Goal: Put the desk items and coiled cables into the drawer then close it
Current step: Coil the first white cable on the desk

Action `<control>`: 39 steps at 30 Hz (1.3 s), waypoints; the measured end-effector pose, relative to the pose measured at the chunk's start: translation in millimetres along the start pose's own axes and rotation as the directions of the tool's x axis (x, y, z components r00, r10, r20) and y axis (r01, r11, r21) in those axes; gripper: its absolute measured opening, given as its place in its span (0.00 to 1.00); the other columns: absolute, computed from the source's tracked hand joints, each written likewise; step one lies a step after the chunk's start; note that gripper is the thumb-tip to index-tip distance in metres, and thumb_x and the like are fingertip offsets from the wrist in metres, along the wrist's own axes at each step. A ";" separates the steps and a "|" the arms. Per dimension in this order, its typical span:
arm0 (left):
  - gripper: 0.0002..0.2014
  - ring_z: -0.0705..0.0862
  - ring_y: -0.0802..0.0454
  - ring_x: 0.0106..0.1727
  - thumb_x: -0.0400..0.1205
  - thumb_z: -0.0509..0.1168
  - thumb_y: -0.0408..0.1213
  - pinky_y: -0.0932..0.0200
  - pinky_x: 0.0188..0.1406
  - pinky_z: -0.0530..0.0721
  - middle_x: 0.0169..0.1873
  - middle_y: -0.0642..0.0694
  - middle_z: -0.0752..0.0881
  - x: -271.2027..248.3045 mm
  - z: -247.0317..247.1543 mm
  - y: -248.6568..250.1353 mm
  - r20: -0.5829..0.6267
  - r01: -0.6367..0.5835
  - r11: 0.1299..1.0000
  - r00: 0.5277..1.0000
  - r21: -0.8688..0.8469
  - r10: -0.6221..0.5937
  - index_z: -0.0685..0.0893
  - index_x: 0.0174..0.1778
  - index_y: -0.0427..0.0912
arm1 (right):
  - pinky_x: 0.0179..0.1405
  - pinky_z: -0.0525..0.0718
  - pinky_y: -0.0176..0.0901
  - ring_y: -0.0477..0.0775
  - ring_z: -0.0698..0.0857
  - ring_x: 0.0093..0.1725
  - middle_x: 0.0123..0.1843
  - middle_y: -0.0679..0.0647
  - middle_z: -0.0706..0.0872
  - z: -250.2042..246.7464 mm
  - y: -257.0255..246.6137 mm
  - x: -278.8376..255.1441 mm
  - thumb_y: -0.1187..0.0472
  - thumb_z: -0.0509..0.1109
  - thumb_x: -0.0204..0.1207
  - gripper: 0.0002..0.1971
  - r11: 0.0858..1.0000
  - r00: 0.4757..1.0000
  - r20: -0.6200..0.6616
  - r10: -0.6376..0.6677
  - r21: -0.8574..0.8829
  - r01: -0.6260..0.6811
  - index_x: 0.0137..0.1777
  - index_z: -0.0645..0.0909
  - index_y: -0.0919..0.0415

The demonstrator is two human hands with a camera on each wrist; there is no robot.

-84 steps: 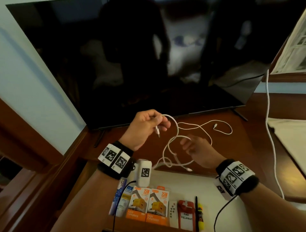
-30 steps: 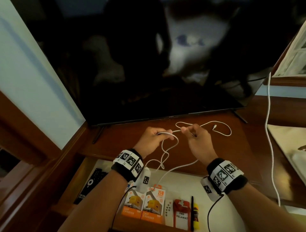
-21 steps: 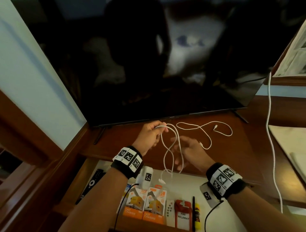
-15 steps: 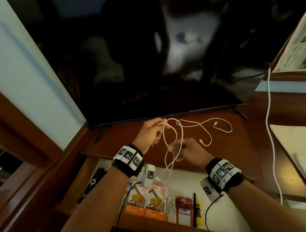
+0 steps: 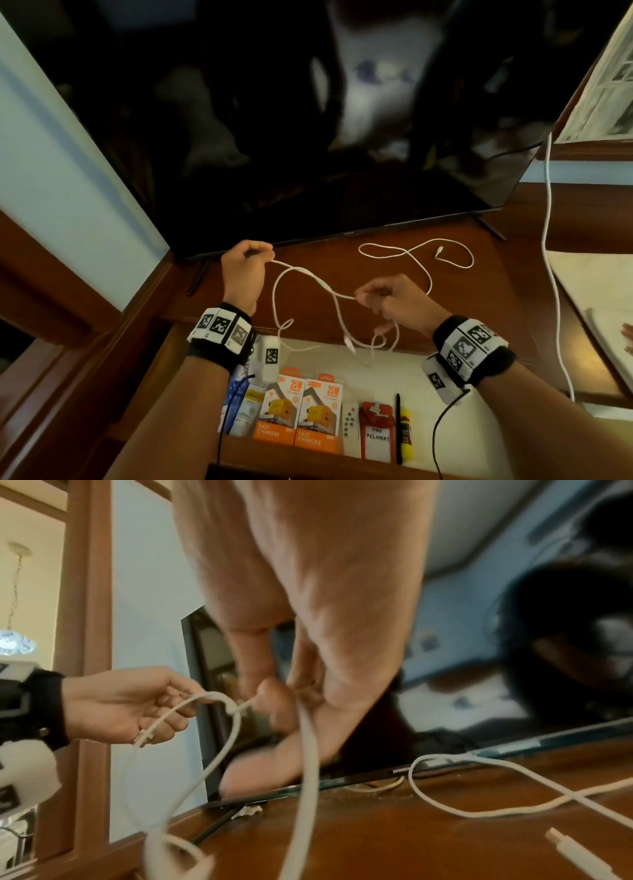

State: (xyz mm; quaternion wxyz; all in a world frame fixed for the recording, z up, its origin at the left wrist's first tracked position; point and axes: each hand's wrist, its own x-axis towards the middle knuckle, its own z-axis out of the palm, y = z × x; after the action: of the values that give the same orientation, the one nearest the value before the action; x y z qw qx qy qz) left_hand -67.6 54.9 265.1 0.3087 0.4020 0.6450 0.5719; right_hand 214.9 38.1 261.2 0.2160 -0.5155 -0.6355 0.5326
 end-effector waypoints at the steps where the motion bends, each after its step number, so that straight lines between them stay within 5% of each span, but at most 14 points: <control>1: 0.07 0.74 0.59 0.27 0.82 0.71 0.27 0.64 0.28 0.71 0.26 0.57 0.80 -0.3 -1.1 -0.9 0.016 -0.007 1.000 1.000 0.011 0.007 0.90 0.44 0.43 | 0.38 0.93 0.48 0.45 0.82 0.32 0.37 0.47 0.77 -2.4 -0.2 -1.2 0.57 0.67 0.87 0.13 0.999 0.998 0.057 0.037 -0.012 -0.036 0.68 0.84 0.54; 5: 0.16 0.66 0.48 0.20 0.85 0.71 0.51 0.59 0.23 0.72 0.18 0.53 0.74 -20.0 1.1 10.6 0.303 0.017 0.999 0.952 0.051 -0.032 0.91 0.50 0.39 | 0.30 0.92 0.52 0.48 0.70 0.22 0.26 0.50 0.67 -5.1 -0.6 -0.7 0.54 0.60 0.91 0.14 0.976 0.988 0.134 0.071 0.194 -0.096 0.70 0.82 0.49; 6: 0.22 0.71 0.42 0.21 0.84 0.69 0.56 0.52 0.31 0.79 0.18 0.47 0.79 -25.8 3.7 14.6 0.394 -0.013 0.993 0.918 0.120 -0.036 0.91 0.50 0.37 | 0.29 0.92 0.51 0.47 0.69 0.22 0.26 0.50 0.67 -4.5 -0.9 0.5 0.56 0.59 0.91 0.14 0.966 0.992 0.117 0.054 0.246 -0.081 0.70 0.82 0.51; 7: 0.25 0.79 0.42 0.26 0.84 0.68 0.58 0.37 0.63 0.81 0.24 0.45 0.86 -32.1 6.7 18.8 0.471 -0.066 0.978 0.882 0.196 -0.035 0.92 0.49 0.36 | 0.28 0.92 0.51 0.46 0.68 0.21 0.26 0.49 0.66 -3.4 -2.3 1.6 0.58 0.60 0.91 0.13 0.960 0.995 0.091 0.034 0.275 -0.058 0.69 0.83 0.53; 8: 0.23 0.86 0.47 0.32 0.84 0.69 0.58 0.50 0.45 0.72 0.29 0.47 0.90 -35.1 11.2 17.6 0.525 -0.135 0.958 0.851 0.252 -0.018 0.93 0.46 0.39 | 0.28 0.92 0.50 0.46 0.68 0.21 0.25 0.49 0.66 -2.2 -3.8 3.1 0.59 0.61 0.90 0.13 0.956 0.998 0.060 0.011 0.291 -0.028 0.69 0.83 0.54; 9: 0.20 0.89 0.48 0.38 0.83 0.70 0.58 0.42 0.59 0.84 0.33 0.45 0.92 -36.2 15.2 16.3 0.554 -0.198 0.938 0.832 0.284 0.008 0.94 0.43 0.42 | 0.27 0.91 0.50 0.46 0.69 0.21 0.25 0.49 0.68 -0.8 -5.8 4.0 0.59 0.62 0.90 0.13 0.954 0.999 0.035 -0.014 0.300 0.003 0.70 0.83 0.54; 11: 0.19 0.86 0.49 0.35 0.85 0.70 0.55 0.47 0.50 0.83 0.33 0.37 0.90 -32.5 18.7 11.9 0.557 -0.257 0.926 0.828 0.278 0.062 0.92 0.38 0.44 | 0.25 0.91 0.50 0.48 0.71 0.21 0.26 0.53 0.76 1.2 -8.4 4.2 0.61 0.66 0.88 0.16 0.948 0.999 0.033 -0.042 0.317 0.029 0.74 0.79 0.54; 15: 0.21 0.64 0.55 0.22 0.91 0.60 0.51 0.57 0.26 0.60 0.23 0.50 0.69 -31.0 18.5 18.5 0.648 -0.068 0.996 0.761 0.061 0.012 0.87 0.41 0.41 | 0.24 0.88 0.49 0.55 0.82 0.24 0.48 0.65 0.92 5.9 -9.6 1.8 0.65 0.69 0.85 0.29 0.929 0.991 0.127 0.046 0.360 -0.089 0.78 0.64 0.39; 18: 0.21 0.60 0.52 0.24 0.90 0.57 0.52 0.48 0.28 0.53 0.25 0.52 0.66 -34.1 19.6 26.8 0.724 -0.047 0.999 0.688 -0.026 0.051 0.86 0.43 0.41 | 0.31 0.92 0.56 0.58 0.85 0.30 0.43 0.62 0.88 8.7 -8.1 1.2 0.57 0.63 0.89 0.15 0.939 0.988 0.139 0.061 0.328 -0.104 0.73 0.78 0.50; 21: 0.24 0.60 0.54 0.23 0.92 0.55 0.52 0.51 0.26 0.54 0.25 0.52 0.66 -30.9 21.0 31.3 0.707 -0.061 0.998 0.704 -0.028 0.063 0.86 0.44 0.39 | 0.47 0.90 0.54 0.57 0.84 0.42 0.43 0.53 0.85 11.7 -2.8 7.6 0.56 0.67 0.87 0.10 0.966 0.998 -0.020 -0.062 0.251 0.064 0.55 0.90 0.51; 23: 0.25 0.61 0.55 0.23 0.93 0.53 0.51 0.58 0.23 0.56 0.25 0.52 0.66 -24.9 20.5 30.7 0.682 -0.102 0.995 0.728 0.011 0.067 0.87 0.44 0.37 | 0.45 0.82 0.34 0.41 0.84 0.41 0.48 0.49 0.87 9.4 0.1 13.0 0.53 0.70 0.85 0.09 0.984 0.961 -0.219 -0.168 0.022 0.177 0.48 0.92 0.45; 30: 0.24 0.63 0.57 0.22 0.93 0.56 0.50 0.66 0.24 0.66 0.23 0.52 0.68 -7.7 7.1 18.6 0.632 -0.254 0.944 0.772 0.209 0.067 0.90 0.40 0.42 | 0.38 0.82 0.32 0.41 0.85 0.37 0.43 0.50 0.91 -8.3 -2.0 16.2 0.58 0.78 0.78 0.03 0.946 0.794 -0.530 -0.297 -0.049 0.321 0.49 0.91 0.51; 36: 0.24 0.66 0.55 0.22 0.93 0.58 0.47 0.56 0.30 0.68 0.21 0.51 0.67 13.2 -15.6 9.8 0.565 -0.343 0.888 0.816 0.305 0.121 0.90 0.36 0.43 | 0.24 0.82 0.48 0.52 0.82 0.25 0.30 0.51 0.85 -25.1 2.3 22.6 0.44 0.67 0.84 0.17 0.881 0.903 -0.352 -0.245 -0.470 0.056 0.41 0.84 0.54; 39: 0.25 0.67 0.57 0.19 0.93 0.58 0.49 0.56 0.28 0.69 0.16 0.56 0.67 11.9 -12.4 2.6 0.563 -0.406 0.794 0.820 0.452 0.100 0.88 0.33 0.45 | 0.19 0.71 0.42 0.48 0.74 0.19 0.22 0.50 0.80 -22.6 -8.1 18.5 0.37 0.68 0.80 0.21 0.863 0.762 -0.531 -0.371 -0.499 0.072 0.36 0.82 0.53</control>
State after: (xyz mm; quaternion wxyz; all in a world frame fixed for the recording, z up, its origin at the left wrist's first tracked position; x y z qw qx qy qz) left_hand -83.6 59.2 270.3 0.2561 0.6962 0.6139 0.2699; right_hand 223.1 65.5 271.0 0.3475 -0.6134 -0.6943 0.1448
